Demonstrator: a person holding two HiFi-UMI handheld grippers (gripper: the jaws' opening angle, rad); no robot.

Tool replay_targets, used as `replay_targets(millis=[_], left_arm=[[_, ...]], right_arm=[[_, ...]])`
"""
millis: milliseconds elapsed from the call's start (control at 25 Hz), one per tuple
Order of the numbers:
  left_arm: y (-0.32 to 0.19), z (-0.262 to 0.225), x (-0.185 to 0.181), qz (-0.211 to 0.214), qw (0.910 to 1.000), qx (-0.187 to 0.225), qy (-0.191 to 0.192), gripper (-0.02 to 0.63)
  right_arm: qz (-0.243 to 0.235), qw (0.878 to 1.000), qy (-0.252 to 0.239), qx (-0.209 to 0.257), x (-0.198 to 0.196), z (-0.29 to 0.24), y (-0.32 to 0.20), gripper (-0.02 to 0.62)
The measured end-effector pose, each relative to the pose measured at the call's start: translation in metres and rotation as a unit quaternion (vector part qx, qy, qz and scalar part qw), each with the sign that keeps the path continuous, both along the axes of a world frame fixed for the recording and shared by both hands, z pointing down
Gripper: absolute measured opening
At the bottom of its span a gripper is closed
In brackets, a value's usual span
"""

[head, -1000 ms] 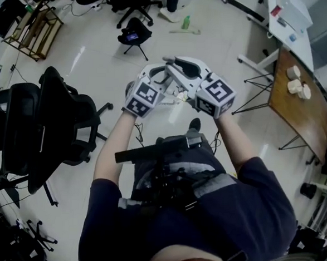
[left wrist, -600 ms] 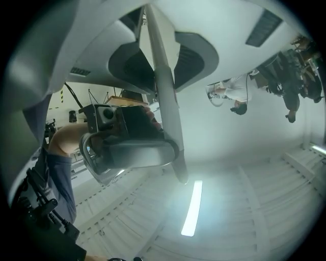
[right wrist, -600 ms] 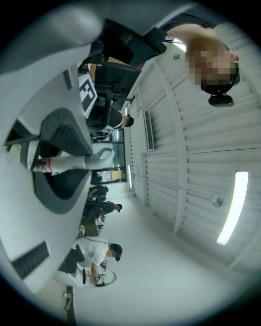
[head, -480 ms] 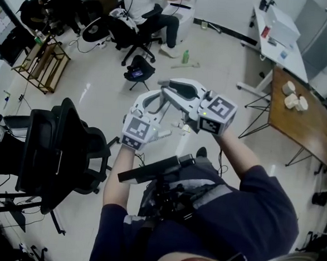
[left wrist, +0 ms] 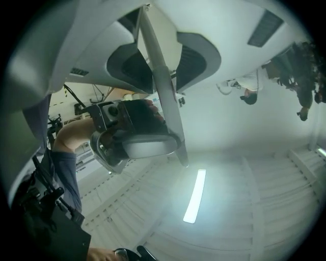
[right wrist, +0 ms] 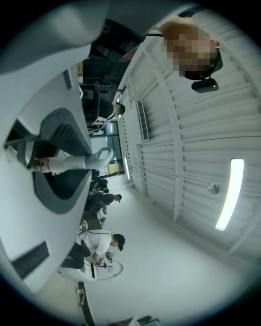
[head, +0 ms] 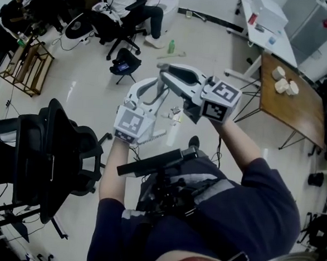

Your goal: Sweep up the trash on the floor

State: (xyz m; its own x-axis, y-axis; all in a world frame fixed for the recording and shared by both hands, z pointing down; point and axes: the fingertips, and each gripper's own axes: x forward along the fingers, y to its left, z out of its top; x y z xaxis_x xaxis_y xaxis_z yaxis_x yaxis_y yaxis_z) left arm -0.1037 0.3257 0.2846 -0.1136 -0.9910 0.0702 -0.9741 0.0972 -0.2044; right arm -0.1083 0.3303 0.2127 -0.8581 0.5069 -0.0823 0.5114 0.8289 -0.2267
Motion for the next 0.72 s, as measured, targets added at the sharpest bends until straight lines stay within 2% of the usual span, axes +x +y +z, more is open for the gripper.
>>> replay_targets(millis=[200,360,720], left_arm=[[-0.029,-0.011,0.019,0.065,0.9978,0.007,-0.014,0.133],[-0.052,-0.017,0.035,0.103,0.9944,0.020,-0.008,0.129],[-0.150,-0.009,0.068,0.152,0.9880,-0.024,0.000,0.124]], right_arm=[[0.034,0.999,-0.001,-0.018,0.014,-0.011,-0.028,0.109],[0.064,0.998,-0.011,-0.011,0.029,-0.016,-0.051,0.109],[0.150,0.988,-0.023,0.010,0.067,-0.010,-0.147,0.109]])
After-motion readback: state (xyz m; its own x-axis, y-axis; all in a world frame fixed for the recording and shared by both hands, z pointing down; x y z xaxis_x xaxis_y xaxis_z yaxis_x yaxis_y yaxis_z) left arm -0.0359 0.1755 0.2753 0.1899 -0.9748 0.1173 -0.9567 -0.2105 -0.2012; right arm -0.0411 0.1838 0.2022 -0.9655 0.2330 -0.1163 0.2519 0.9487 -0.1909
